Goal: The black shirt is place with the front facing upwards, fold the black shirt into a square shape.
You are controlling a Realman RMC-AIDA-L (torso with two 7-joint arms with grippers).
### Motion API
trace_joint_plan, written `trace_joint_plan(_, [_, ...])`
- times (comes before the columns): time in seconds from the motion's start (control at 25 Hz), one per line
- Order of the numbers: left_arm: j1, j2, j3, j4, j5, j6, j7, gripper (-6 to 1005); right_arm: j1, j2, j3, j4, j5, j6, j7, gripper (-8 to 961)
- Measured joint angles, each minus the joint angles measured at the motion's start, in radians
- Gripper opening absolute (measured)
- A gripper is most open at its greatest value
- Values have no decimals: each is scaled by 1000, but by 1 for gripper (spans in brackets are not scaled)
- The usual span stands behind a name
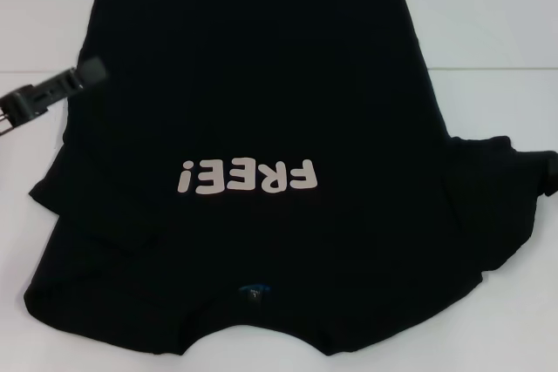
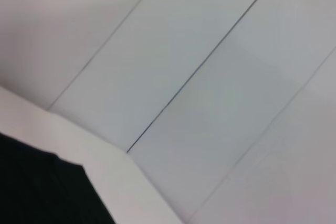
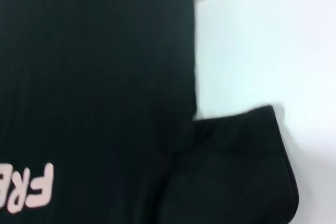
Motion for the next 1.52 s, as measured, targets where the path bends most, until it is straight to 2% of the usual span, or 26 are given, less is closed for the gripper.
trace_joint_plan(0.32, [16,-2,-1,-1,-65,24,-6,872,-2,-13,8,-2,92,-38,-10,8])
trace_joint_plan(0.56, [27,-3,-17,-2,-95,38,-17,872,-22,-44,44,0,96,-41,-6,8])
trace_joint_plan(0.72, [27,-3,-45,-24,-117,49,-17,872,-33,-48,83,2,112,-42,-16,8])
trace_joint_plan(0.8, [27,-3,-56,-30,-127,52,-17,872,-33,-42,86,4,138,-58,-31,8])
trace_joint_plan(1.0, [23,-3,-63,-37,-136,54,-17,872,2,-4,45,17,161,-75,-41,8])
trace_joint_plan(1.2, [23,-3,-64,-38,-154,54,-17,872,79,28,-101,75,153,-69,-29,7])
trace_joint_plan(1.4, [27,-3,-65,-38,-156,54,-17,872,120,31,-182,92,151,-39,-1,7])
trace_joint_plan(1.52, [28,-3,-66,-39,-156,54,-17,872,145,41,-205,93,151,-12,9,7])
